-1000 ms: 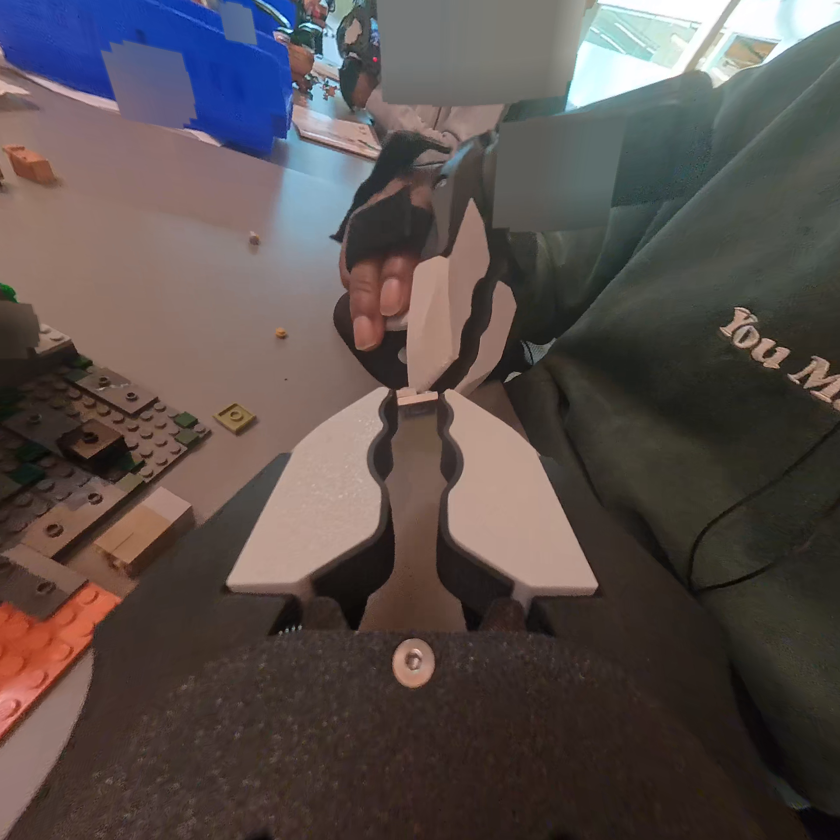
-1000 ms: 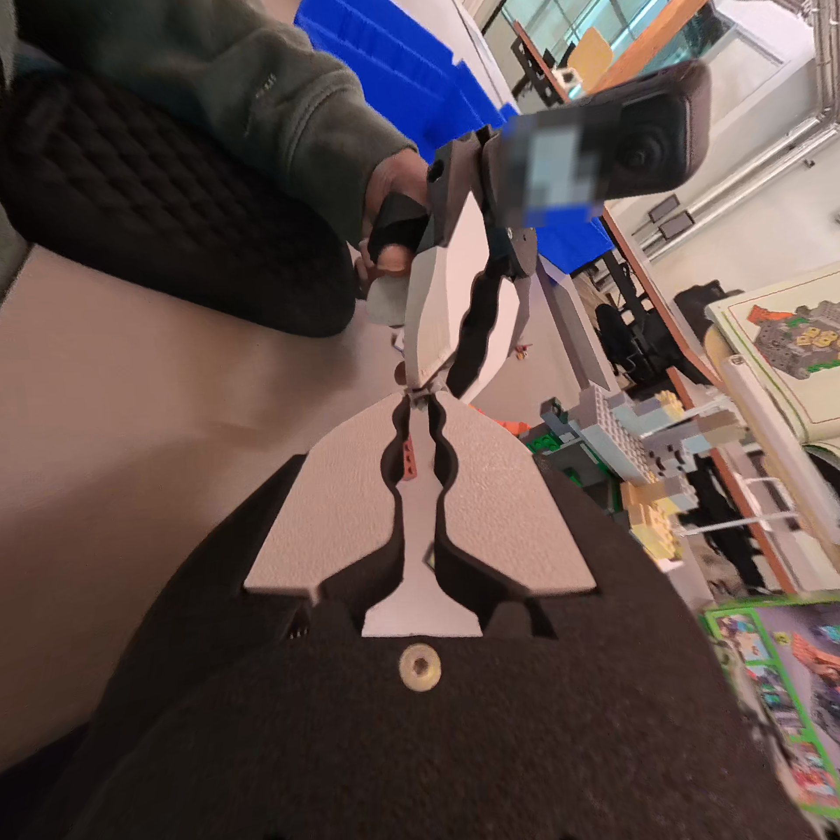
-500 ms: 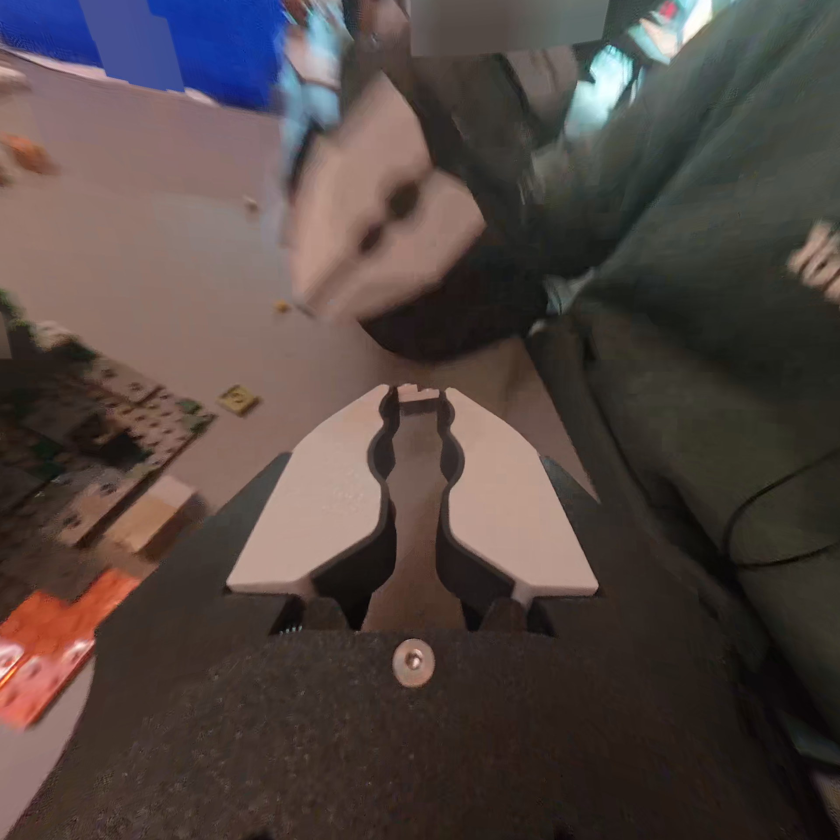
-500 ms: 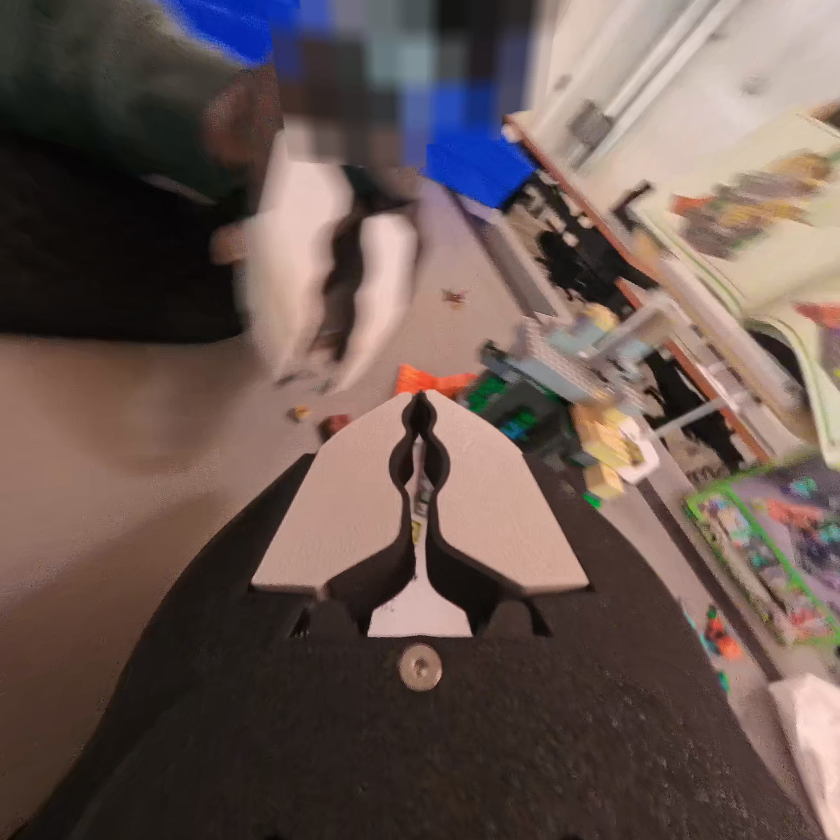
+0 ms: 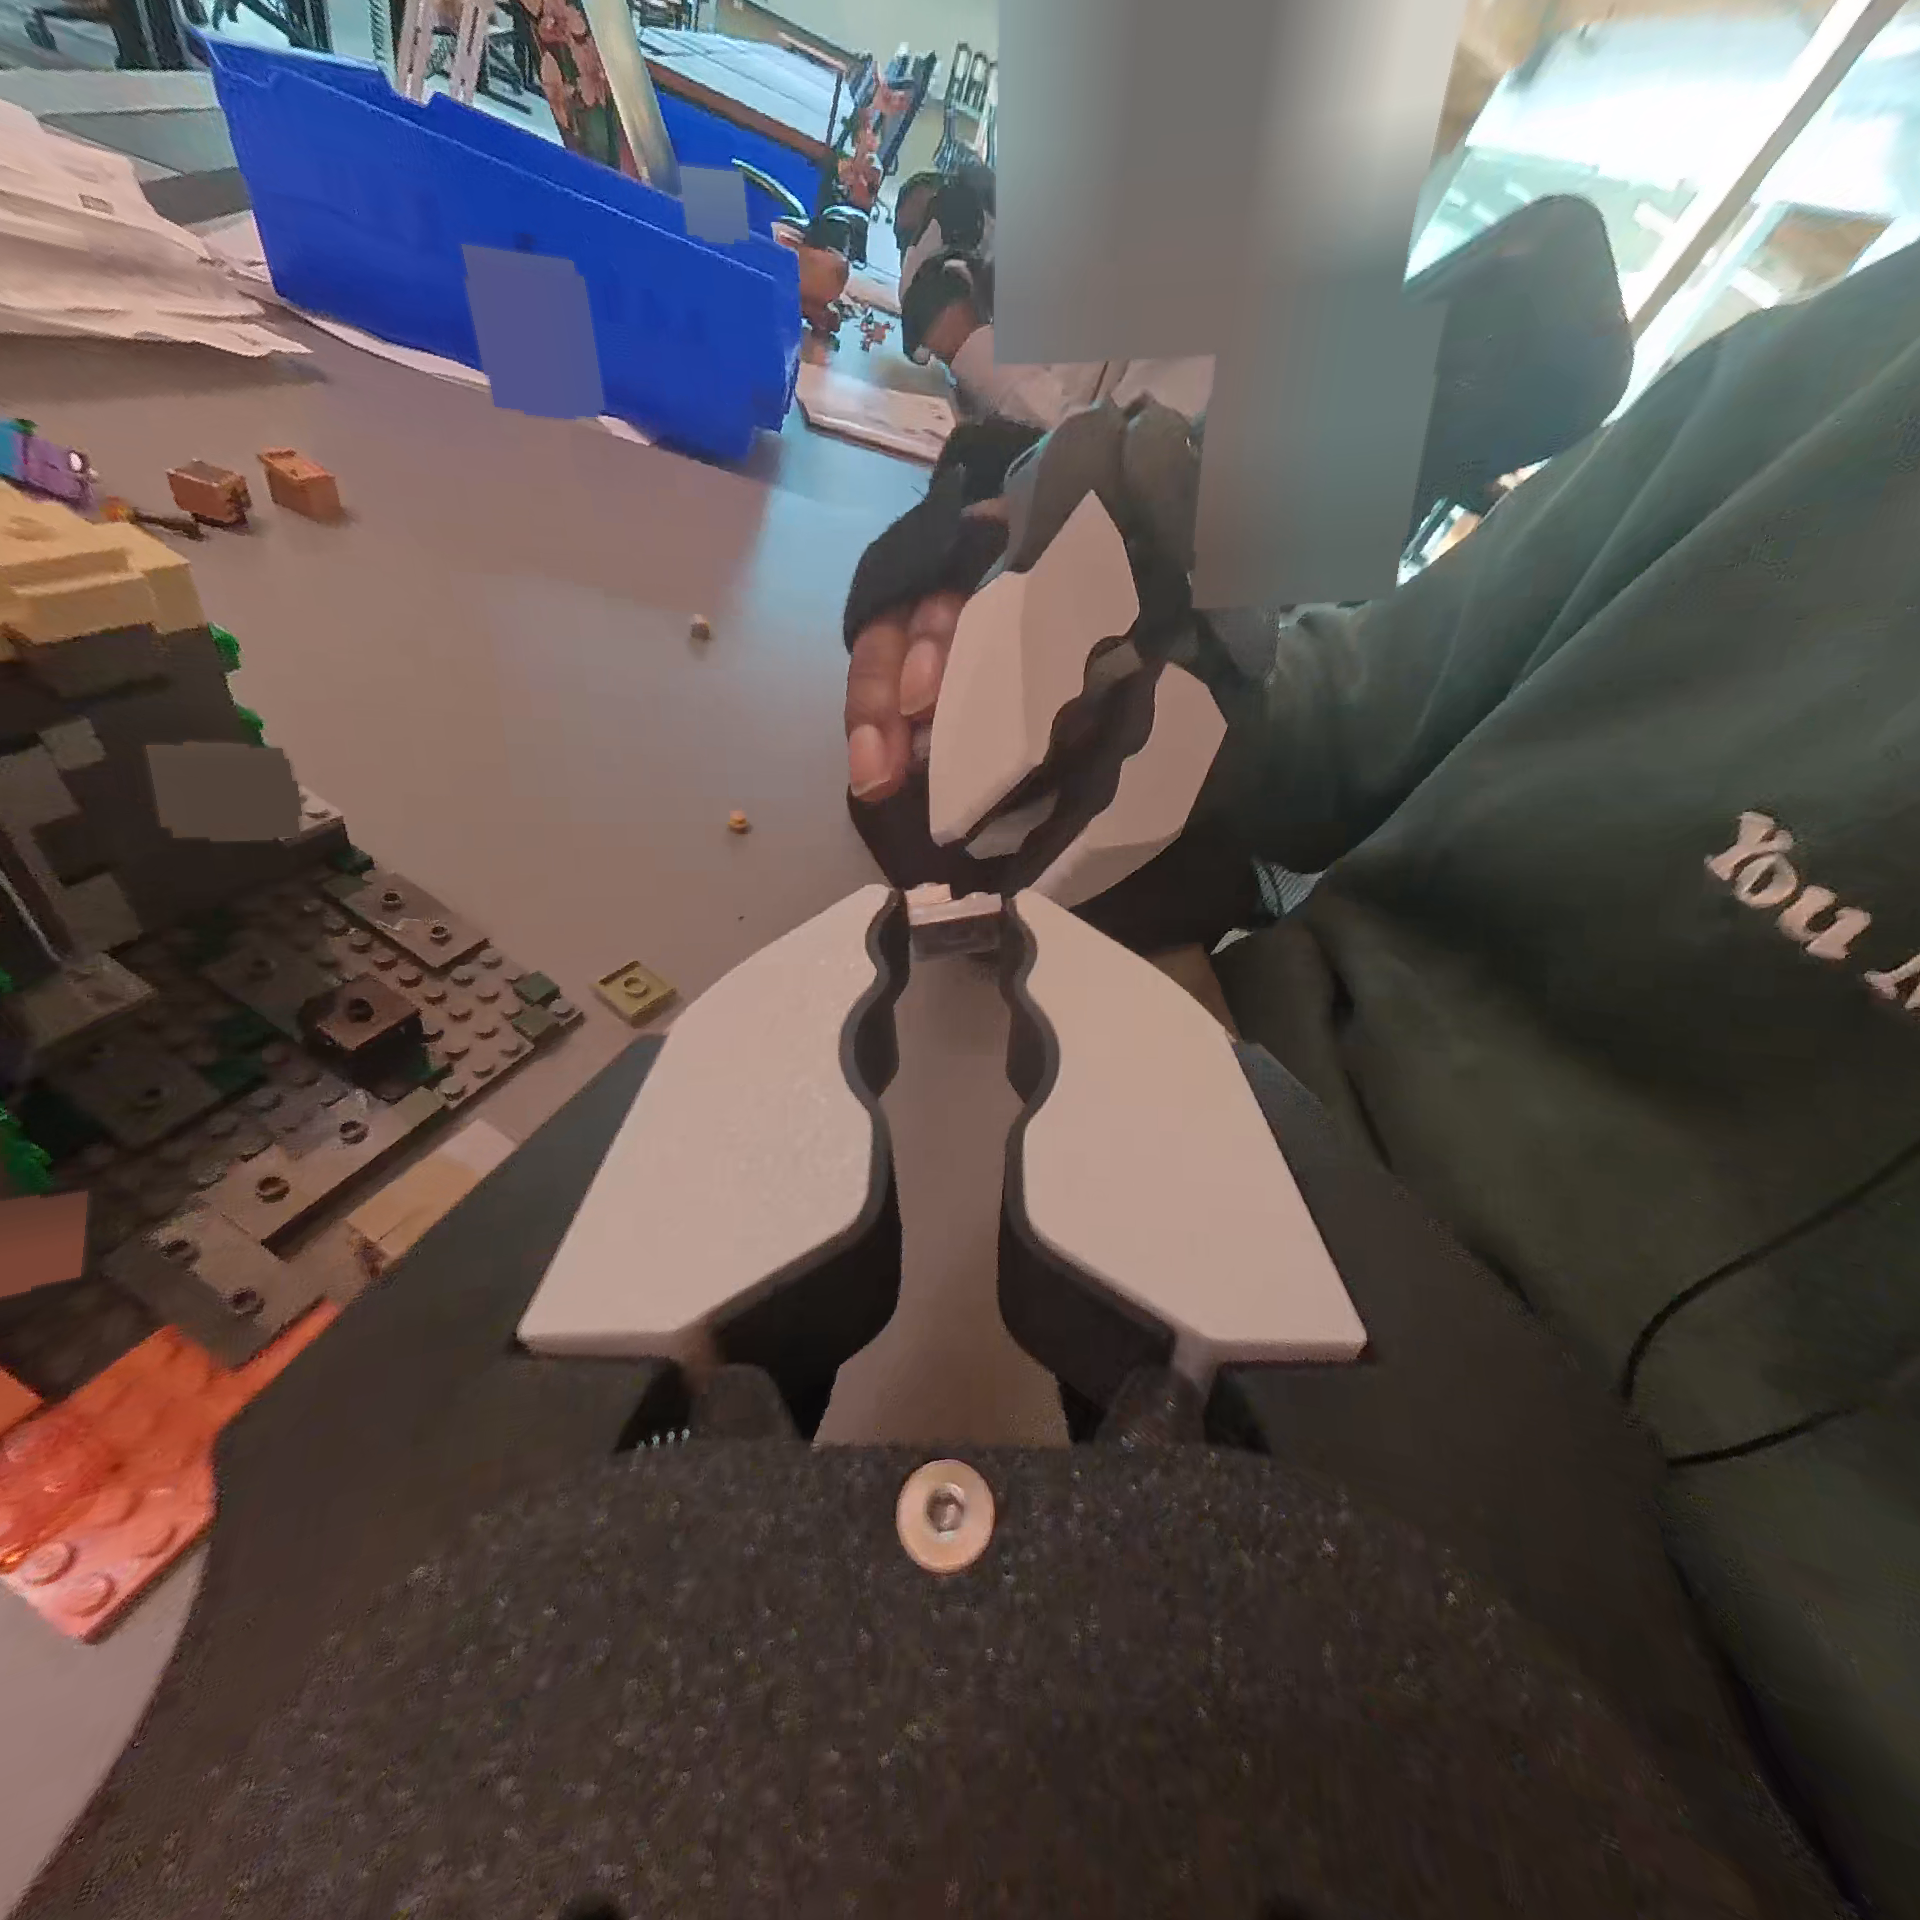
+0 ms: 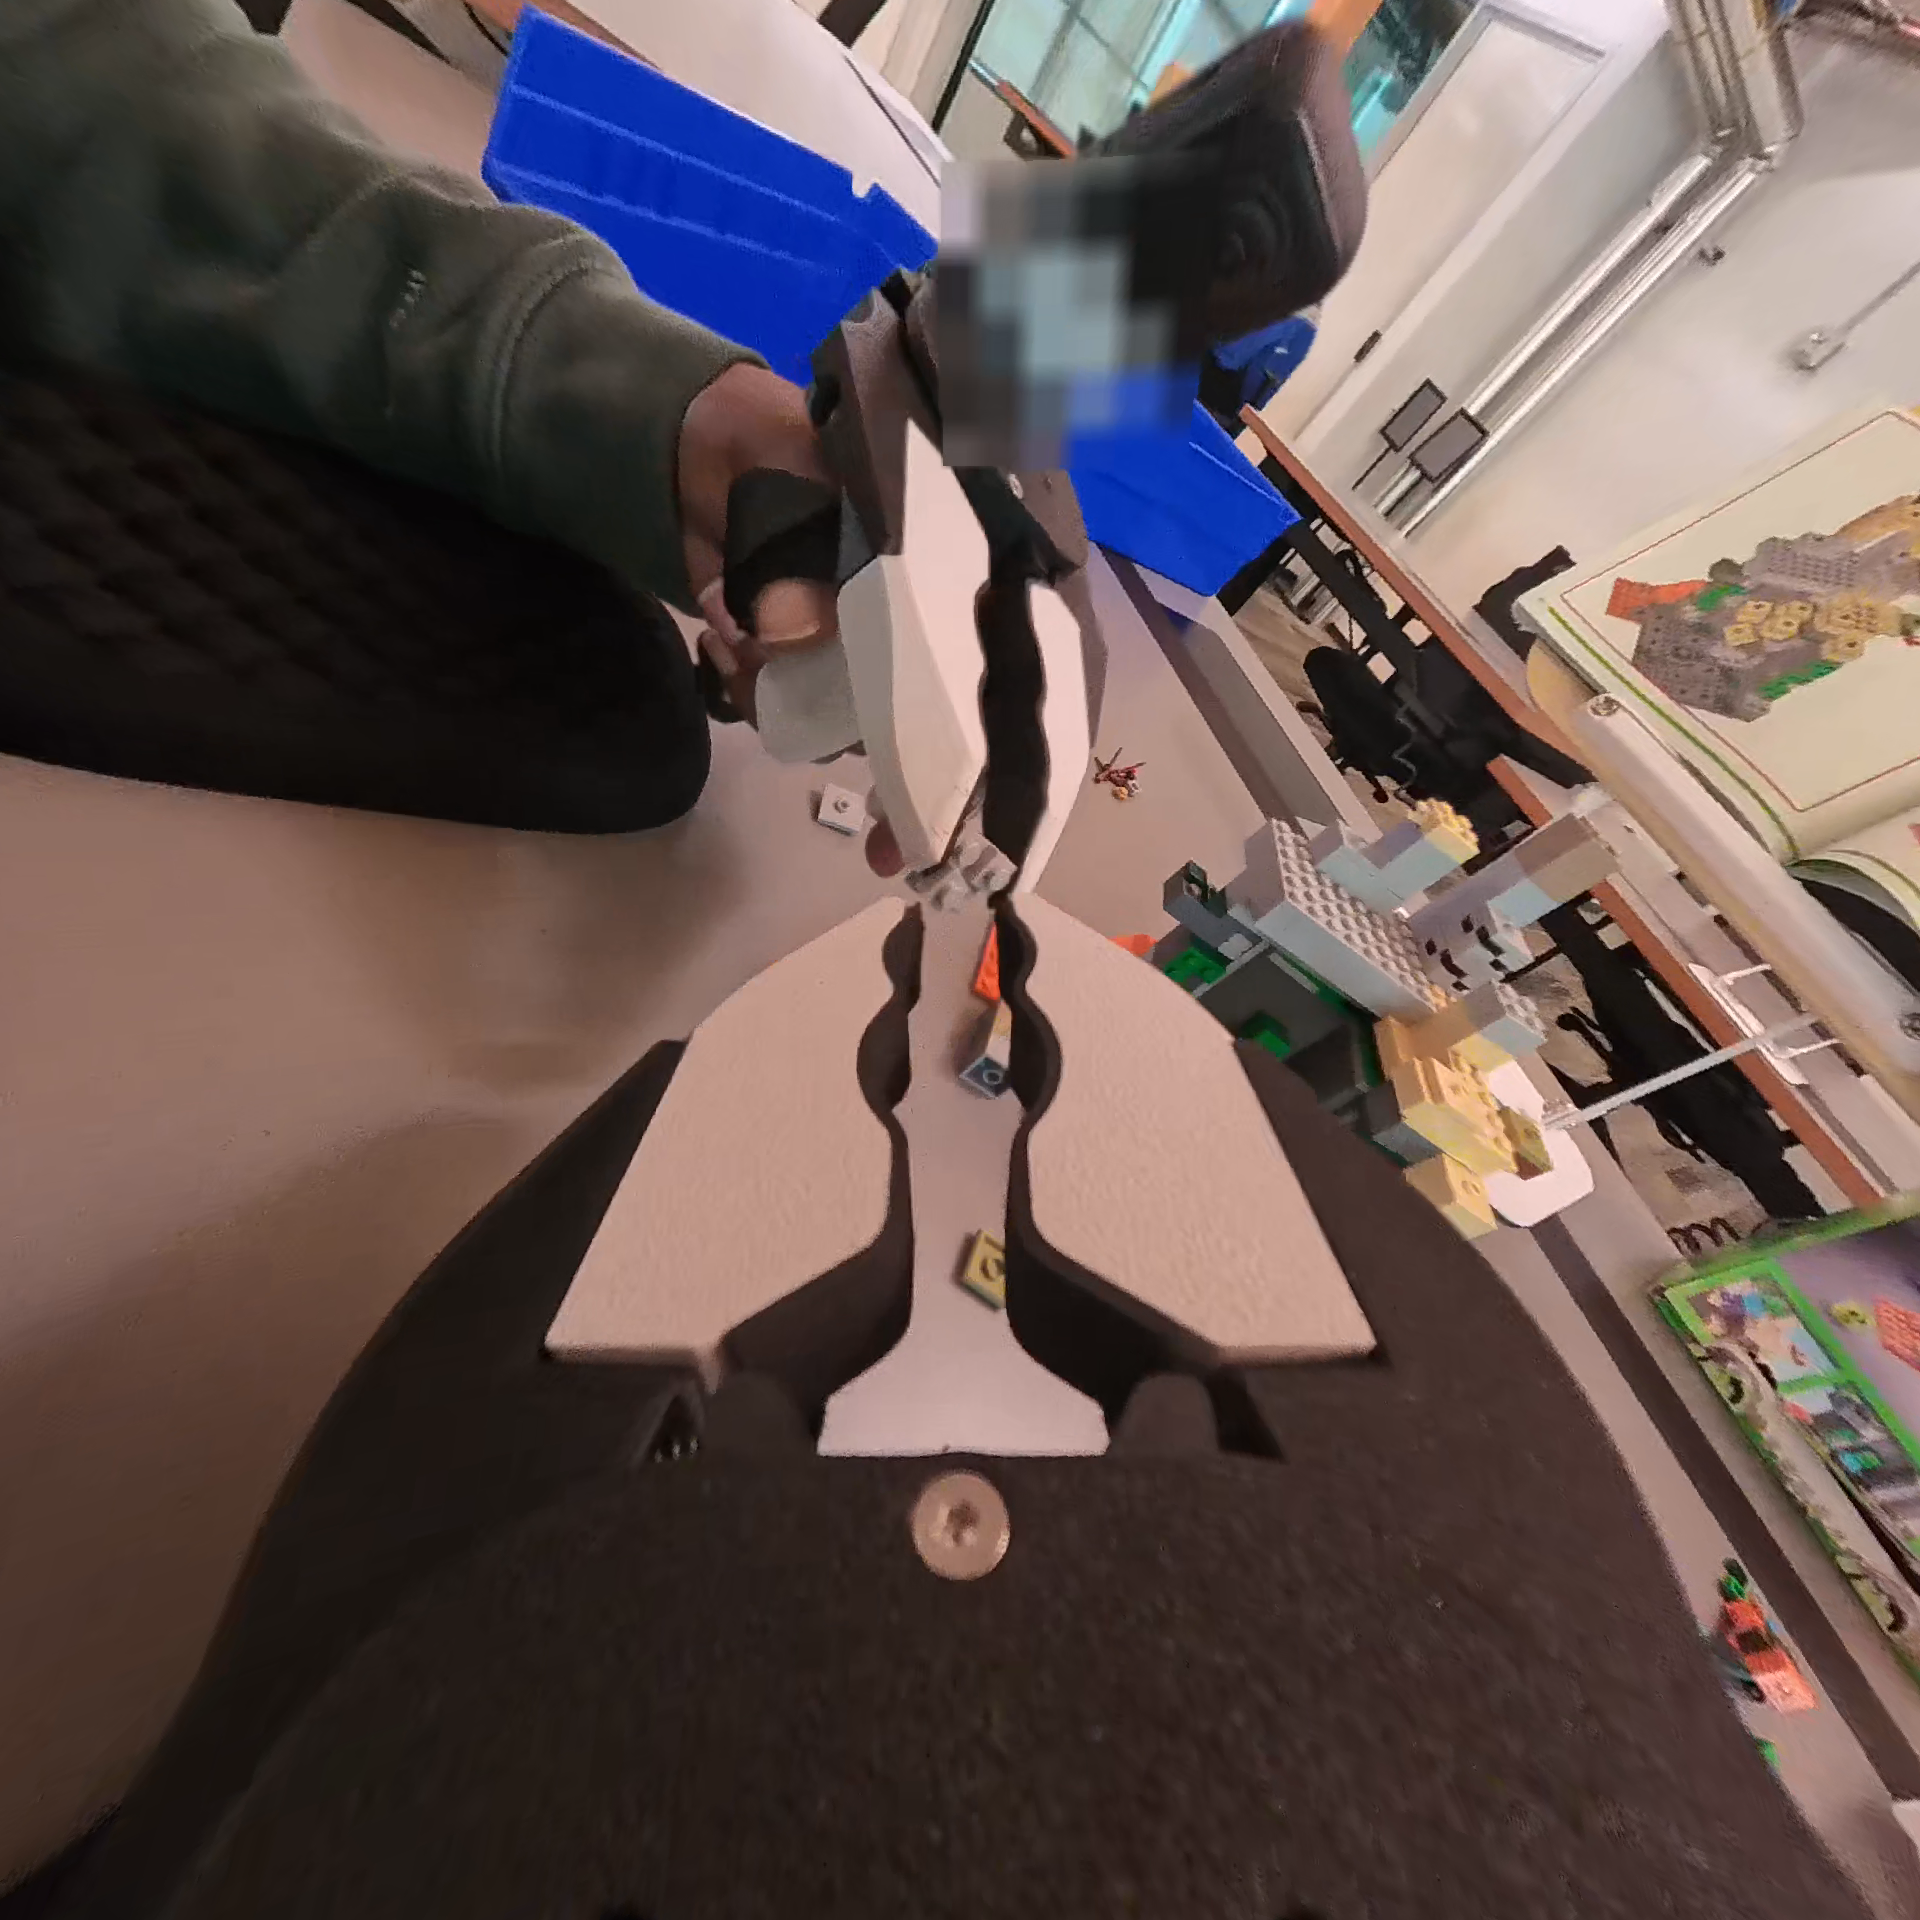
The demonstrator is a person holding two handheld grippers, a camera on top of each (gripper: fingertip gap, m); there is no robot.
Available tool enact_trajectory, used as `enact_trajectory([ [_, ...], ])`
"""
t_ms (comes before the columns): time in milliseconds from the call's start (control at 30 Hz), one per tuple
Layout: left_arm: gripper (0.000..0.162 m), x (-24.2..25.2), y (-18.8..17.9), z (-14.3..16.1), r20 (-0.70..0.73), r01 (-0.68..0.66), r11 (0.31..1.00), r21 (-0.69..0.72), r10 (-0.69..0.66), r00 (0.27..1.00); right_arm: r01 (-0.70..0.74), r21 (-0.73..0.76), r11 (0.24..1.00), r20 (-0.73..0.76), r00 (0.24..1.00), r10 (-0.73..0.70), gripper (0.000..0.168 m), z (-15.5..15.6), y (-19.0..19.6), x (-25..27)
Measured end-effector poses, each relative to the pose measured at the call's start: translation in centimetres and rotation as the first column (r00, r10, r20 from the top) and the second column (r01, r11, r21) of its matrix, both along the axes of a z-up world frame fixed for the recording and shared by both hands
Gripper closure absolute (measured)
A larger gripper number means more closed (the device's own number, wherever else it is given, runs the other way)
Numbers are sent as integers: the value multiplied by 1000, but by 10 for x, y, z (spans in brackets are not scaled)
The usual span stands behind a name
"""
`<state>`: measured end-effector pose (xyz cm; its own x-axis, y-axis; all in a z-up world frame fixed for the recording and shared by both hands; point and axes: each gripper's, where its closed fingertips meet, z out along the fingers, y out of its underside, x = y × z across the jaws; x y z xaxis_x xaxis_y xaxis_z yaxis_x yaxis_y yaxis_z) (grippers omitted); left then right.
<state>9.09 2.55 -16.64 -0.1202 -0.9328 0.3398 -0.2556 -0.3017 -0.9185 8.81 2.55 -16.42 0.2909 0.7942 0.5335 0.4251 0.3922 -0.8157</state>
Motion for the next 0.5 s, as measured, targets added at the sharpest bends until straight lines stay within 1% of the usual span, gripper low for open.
enact_trajectory([
  [200, 146, 6, 2, 9, 57, -3, 989, -148, 11, 998, 25, 33, 999, -3, 1000, -25, 156, 5, 3, -1],
  [500, 146, 8, 3, 9, 61, -12, 986, -166, 23, 998, 34, -6, 999, -4, 999, -34, 160, 4, 5, 0],
])
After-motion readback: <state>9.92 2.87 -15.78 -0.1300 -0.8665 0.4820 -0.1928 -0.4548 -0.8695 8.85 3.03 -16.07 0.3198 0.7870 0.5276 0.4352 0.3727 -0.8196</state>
